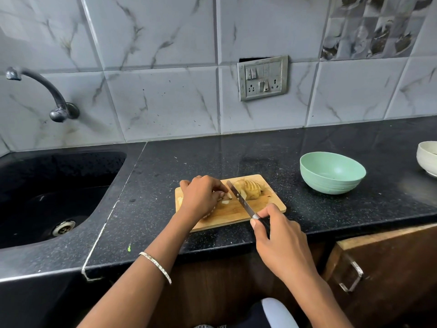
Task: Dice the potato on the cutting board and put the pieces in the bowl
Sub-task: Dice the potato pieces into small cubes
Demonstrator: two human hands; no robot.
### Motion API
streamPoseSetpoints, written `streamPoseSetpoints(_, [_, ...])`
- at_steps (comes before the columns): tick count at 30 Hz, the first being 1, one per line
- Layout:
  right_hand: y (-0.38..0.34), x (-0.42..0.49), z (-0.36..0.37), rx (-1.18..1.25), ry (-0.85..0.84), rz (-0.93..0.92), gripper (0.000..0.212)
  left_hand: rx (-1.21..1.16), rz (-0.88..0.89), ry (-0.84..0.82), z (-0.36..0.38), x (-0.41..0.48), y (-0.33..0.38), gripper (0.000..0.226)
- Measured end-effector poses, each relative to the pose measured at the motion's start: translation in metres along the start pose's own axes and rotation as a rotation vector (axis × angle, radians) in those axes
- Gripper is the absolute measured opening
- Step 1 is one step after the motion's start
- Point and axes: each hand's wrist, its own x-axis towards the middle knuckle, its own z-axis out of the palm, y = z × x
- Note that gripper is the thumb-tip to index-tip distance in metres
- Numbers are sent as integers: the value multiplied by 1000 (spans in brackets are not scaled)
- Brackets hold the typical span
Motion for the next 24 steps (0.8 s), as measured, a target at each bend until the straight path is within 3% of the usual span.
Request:
streamPoseSetpoints(9, [2,0,-1,5,19,10,9,104,48,-123,-1,9,4,18])
streamPoseSetpoints(17, [3,0,4,14,-5,15,10,64,-31,14,2,1,4,13])
streamPoseSetpoints(24, [3,1,8,0,-33,19,11,-36,-49,17,-2,3,6,11])
